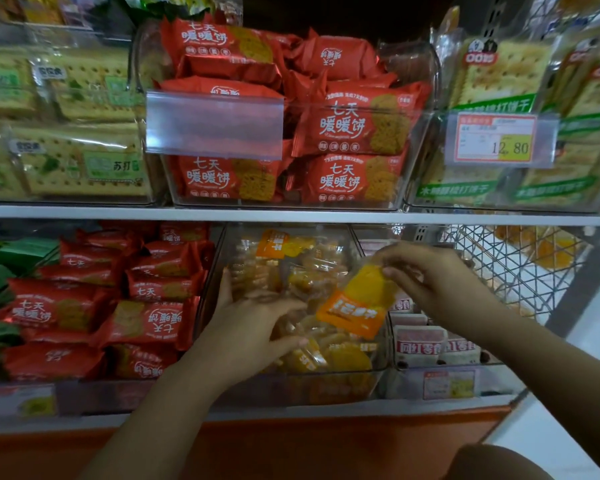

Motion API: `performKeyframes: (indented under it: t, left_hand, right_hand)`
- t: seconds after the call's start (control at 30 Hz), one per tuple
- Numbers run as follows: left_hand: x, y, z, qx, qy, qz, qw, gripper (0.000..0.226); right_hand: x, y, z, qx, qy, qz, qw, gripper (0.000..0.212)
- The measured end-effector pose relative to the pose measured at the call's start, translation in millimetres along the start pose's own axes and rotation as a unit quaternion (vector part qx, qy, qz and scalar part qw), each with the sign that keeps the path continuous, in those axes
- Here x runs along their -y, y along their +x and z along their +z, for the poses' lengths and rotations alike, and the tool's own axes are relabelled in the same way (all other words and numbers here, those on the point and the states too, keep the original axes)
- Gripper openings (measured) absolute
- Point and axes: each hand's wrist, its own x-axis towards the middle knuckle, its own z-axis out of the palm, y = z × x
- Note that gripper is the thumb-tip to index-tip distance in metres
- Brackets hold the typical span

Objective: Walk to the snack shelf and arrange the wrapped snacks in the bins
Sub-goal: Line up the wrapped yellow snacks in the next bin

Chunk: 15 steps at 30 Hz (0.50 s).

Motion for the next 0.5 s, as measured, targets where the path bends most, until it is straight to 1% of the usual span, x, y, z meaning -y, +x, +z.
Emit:
performKeyframes:
  t: [0.07,0.13,0.2,0.23,0.3,0.37,0.4,0.47,0.5]
  left_hand:
    - [1.3,-1.5,-1.4,0.007,-0.02,-0.006,1.0,0.048]
    - [2.8,-3.8,-1.8,0.003,-0.035,-0.01,0.999,0.042]
    - [3.9,-5.7,-0.8,0.006,-0.038,-0.014,0.999,0.042]
    - [3.7,-6.5,-0.1,0.006,-0.038,-0.014,0.999,0.043]
    - [3.6,-6.4,1.9,-0.004,-0.036,-0.01,0.999,0.039]
    - [3.5,-6.5,3.6,-0.013,-0.037,-0.004,0.999,0.025]
    - [3.8,-6.7,4.4,-0.02,-0.036,0.001,0.999,0.018]
    - [4.6,-6.7,5.4,-0.033,-0.031,0.014,0.999,0.013]
    - [4.7,-6.7,4.9,-0.039,-0.027,0.022,0.999,0.013]
  right_hand:
    - [5.4,6.2,3.2,0.052,-0.047,-0.062,0.996,0.02]
    - [11.8,13.7,7.5,0.064,-0.066,-0.103,0.99,0.019]
    - [15.5,19.5,11.8,0.071,-0.089,-0.125,0.986,0.019]
    - [15.4,20.7,14.6,0.085,-0.104,-0.126,0.983,0.02]
    - [10.9,18.3,24.0,0.148,-0.139,-0.098,0.974,0.023]
    - [9.9,8.6,39.0,0.229,-0.146,-0.069,0.96,0.023]
    - [12.3,3.8,44.9,0.254,-0.135,-0.065,0.955,0.022]
    - [18.1,-0.8,45.4,0.267,-0.092,-0.041,0.958,0.022]
    - [19.4,0.3,41.9,0.25,-0.072,-0.026,0.965,0.022]
